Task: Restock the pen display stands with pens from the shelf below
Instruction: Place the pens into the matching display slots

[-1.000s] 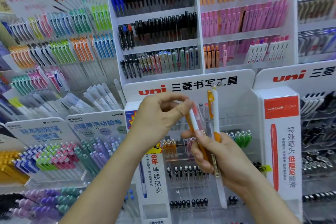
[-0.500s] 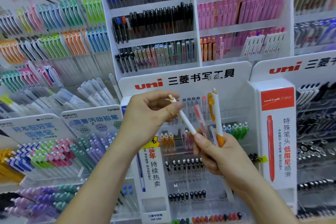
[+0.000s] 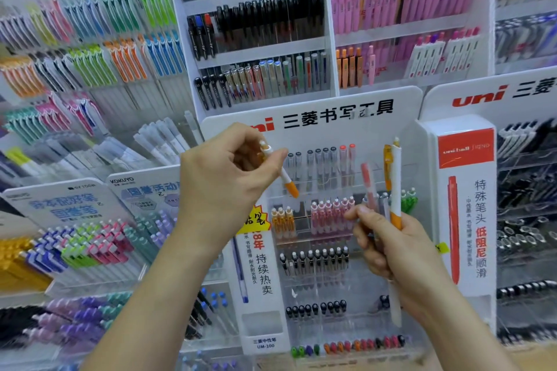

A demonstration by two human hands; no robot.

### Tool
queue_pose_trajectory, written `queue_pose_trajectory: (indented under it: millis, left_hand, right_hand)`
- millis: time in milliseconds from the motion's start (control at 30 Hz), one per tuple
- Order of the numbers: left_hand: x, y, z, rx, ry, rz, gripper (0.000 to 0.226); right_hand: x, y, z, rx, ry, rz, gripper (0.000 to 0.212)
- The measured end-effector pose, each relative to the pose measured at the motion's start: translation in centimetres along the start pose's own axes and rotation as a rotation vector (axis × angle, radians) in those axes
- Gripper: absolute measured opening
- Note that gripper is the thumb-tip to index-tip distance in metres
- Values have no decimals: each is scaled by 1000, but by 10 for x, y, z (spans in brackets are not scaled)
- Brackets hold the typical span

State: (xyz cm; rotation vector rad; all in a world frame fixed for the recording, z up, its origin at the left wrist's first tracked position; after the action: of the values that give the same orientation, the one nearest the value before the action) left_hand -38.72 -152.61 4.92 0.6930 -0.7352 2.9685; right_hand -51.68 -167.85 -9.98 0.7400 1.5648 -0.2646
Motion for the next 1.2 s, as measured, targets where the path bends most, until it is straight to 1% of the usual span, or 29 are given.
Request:
queue_pose_trajectory:
  millis: [100, 200, 267, 367, 433, 533, 633, 733, 867, 967, 1067, 1133, 1200]
  left_hand:
    - [-1, 19, -9, -54, 57, 127, 18]
    - [-9, 41, -19, -169, 45, 154, 15]
    - [-13, 56, -24, -289, 10, 140, 18]
    - [-21, 72, -29, -521, -66, 139, 25]
    - [-25, 76, -30, -656, -104, 133, 25]
    - [-30, 76, -29, -760, -100, 132, 23]
    - [-29, 79, -31, -815, -27, 224, 18]
    - [-31, 80, -34, -820, -28, 261, 20]
    - [-29, 82, -36, -822, 38, 356, 32]
    - [-35, 81, -38, -788, 9, 367, 43]
    - [-39, 80, -41, -759, -11, 400, 38]
    - [-37, 83, -46, -783, 22, 451, 34]
    - [-34, 83, -51, -772, 65, 459, 32]
  right_hand:
    - [2, 4, -1, -17, 14, -4, 25]
    - [5, 7, -1, -47, 32, 4, 28]
    - [9, 9, -2, -85, 53, 11, 30]
    - [16, 14, -2, -147, 104, 56, 26]
    - [19, 16, -3, -191, 141, 117, 30]
    - [21, 16, -4, -239, 166, 197, 33]
    - [20, 17, -4, -274, 153, 214, 37]
    - [20, 16, -3, -298, 146, 231, 39]
    - [18, 17, -4, -301, 131, 214, 38]
    - [17, 19, -5, -310, 120, 186, 38]
    - [16, 24, -9, -341, 121, 167, 38]
    - [14, 27, -11, -358, 114, 121, 37]
    - [13, 29, -13, -365, 106, 87, 37]
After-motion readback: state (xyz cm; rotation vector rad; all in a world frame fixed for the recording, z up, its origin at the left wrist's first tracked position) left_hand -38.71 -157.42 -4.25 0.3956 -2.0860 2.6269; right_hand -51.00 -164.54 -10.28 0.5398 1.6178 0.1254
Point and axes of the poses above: each hand's wrist, its own z-axis towards the middle knuckle, its own y-axis out of the palm, x = y × z, the point moved 7 cm from there along z, towards the middle knuckle, and after that the axes turned 5 degrees about y, right-handed, at the moved point
